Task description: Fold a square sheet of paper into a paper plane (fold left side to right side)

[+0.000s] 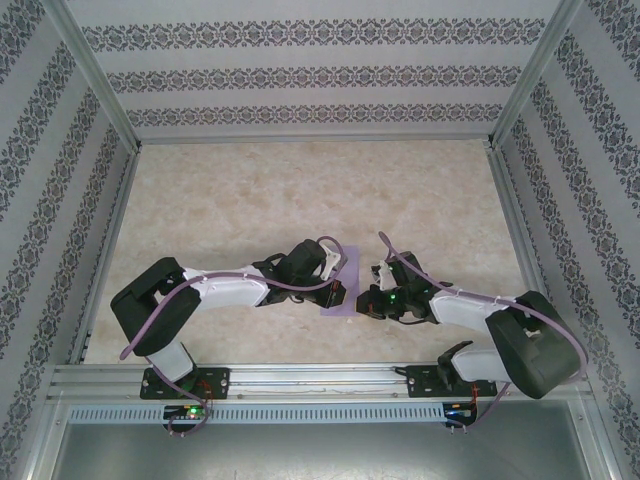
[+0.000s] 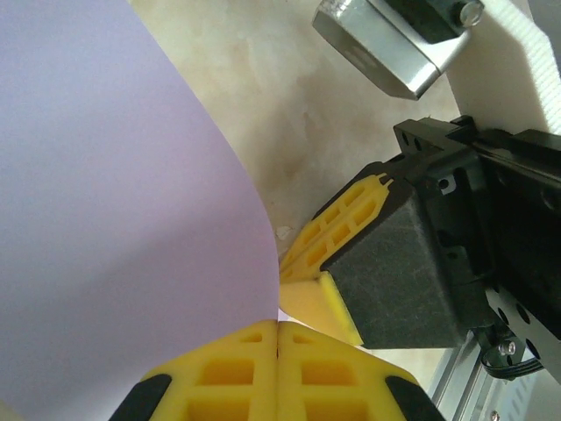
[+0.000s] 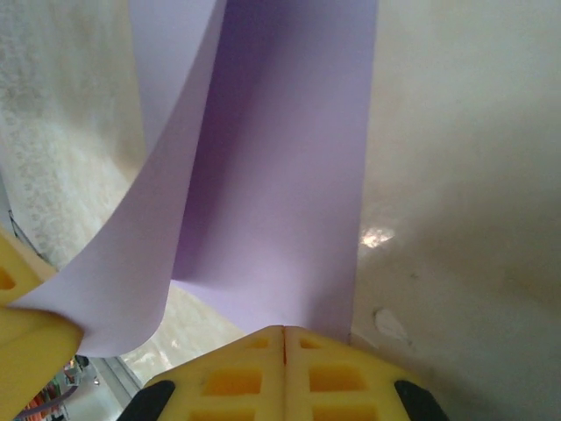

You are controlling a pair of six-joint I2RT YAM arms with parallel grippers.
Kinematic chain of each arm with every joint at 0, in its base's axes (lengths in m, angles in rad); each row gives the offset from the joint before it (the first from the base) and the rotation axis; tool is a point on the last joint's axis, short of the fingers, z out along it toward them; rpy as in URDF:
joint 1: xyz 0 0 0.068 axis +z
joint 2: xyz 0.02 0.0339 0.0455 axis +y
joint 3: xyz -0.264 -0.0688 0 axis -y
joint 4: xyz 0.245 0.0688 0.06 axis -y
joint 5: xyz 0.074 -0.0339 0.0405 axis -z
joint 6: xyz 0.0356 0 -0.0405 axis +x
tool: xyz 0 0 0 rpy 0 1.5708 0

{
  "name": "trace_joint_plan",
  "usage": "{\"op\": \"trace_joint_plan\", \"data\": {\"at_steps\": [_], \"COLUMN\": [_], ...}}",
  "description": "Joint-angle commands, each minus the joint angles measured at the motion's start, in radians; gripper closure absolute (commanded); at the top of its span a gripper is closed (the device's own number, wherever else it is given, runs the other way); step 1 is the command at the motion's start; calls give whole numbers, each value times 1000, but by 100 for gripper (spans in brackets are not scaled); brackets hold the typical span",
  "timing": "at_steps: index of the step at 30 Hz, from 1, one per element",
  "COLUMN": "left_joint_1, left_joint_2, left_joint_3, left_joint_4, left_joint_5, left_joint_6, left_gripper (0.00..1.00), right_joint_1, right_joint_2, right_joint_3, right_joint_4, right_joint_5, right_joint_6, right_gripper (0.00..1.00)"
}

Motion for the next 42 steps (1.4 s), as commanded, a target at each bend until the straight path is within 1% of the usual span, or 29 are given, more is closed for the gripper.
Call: {"op": "trace_joint_plan", "data": {"at_steps": [1,8,10,14,20,30,35,42], "left_joint_1": [18,33,40,58,89,123,137,149], "left_joint_2": [12,7,7,10,42,95,117,141], "left_joint_3": [21,22,27,31,59,105,135,175], "left_joint_4": [13,-22,-47,-63,-106,-154,-212,-287], "left_joint_5": [6,5,7,30,83,102,114,135], "left_joint_6": [28,44,56,74,105,152,184,231], "left_gripper": [100,100,100,100,100,98,95,93], "right_joint_1": [12,14,14,14,13,13,12,12], "right_joint_2": [26,53,48,45,45,45,41,56], "right_joint_3": [5,5,36,49,60,80,99,116], "right_joint_4": [11,-51,-73,-125,-141,-195,-237,-246], "right_joint_5": [30,47,59,77,73,92,114,116], "right_joint_6": [2,-26,-38,-65,-79,-104,-130,-148], "right_gripper": [100,100,100,100,100,100,100,100]}}
